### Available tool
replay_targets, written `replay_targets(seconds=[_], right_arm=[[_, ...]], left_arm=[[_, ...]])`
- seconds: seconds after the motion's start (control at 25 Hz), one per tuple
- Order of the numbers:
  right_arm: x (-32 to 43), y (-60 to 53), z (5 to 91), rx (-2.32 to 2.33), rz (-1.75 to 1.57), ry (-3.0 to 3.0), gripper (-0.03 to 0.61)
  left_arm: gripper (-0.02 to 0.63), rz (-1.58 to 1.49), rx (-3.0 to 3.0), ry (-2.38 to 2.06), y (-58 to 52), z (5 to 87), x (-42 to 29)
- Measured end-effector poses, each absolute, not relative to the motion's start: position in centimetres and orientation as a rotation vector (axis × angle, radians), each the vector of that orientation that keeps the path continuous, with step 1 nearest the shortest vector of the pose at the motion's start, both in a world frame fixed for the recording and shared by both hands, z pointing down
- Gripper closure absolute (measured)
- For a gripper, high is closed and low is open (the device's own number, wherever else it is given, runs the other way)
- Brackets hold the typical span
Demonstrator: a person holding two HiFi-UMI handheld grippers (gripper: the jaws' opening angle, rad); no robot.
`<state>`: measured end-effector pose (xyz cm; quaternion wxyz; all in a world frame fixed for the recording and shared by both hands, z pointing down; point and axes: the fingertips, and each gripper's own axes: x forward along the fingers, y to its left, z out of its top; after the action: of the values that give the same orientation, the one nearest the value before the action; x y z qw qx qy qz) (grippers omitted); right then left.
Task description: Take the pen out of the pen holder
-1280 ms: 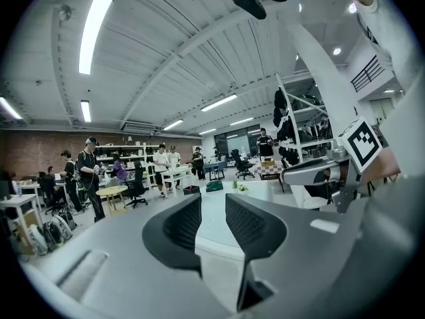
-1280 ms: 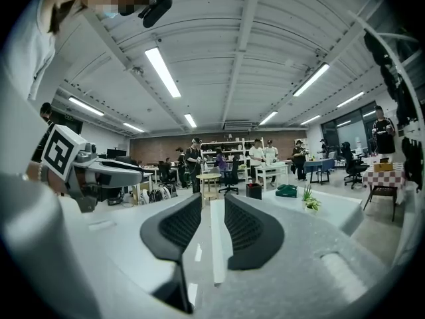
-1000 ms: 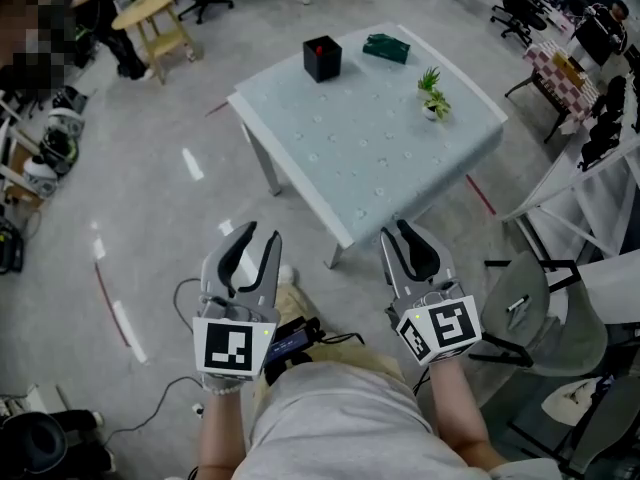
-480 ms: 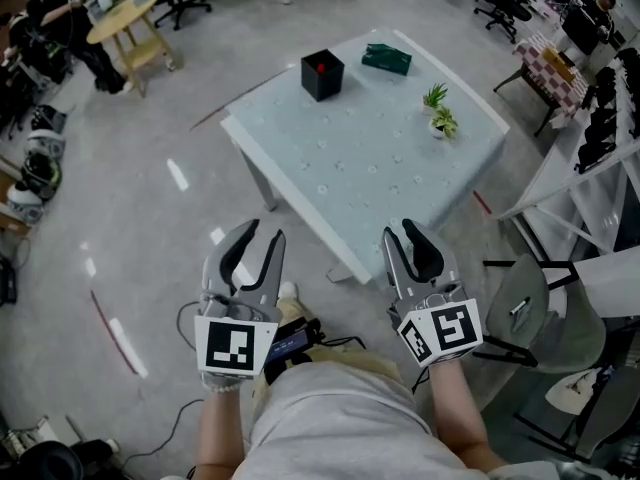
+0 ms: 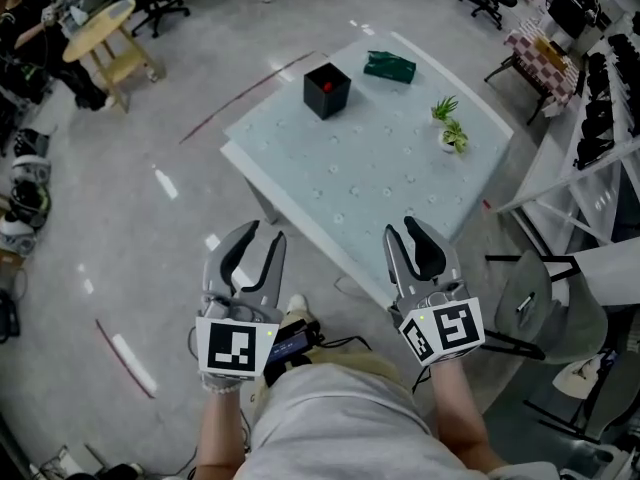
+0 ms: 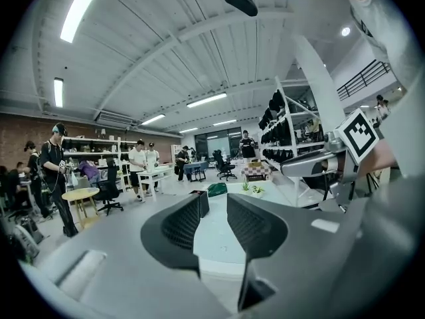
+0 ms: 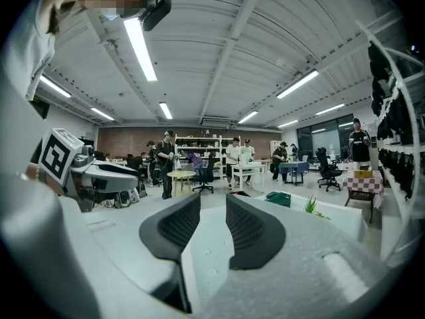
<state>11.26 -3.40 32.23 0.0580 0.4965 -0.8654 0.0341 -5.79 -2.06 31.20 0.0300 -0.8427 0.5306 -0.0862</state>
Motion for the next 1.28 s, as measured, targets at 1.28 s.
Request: replay_targets(seconds=[1.28], right_arm=[[5.8, -15.6, 32.8, 1.579, 0.082, -2.553, 0.462]], left_arm=[[0.482, -0.277, -2.687, 1.544, -13.5, 32.4, -11.9]])
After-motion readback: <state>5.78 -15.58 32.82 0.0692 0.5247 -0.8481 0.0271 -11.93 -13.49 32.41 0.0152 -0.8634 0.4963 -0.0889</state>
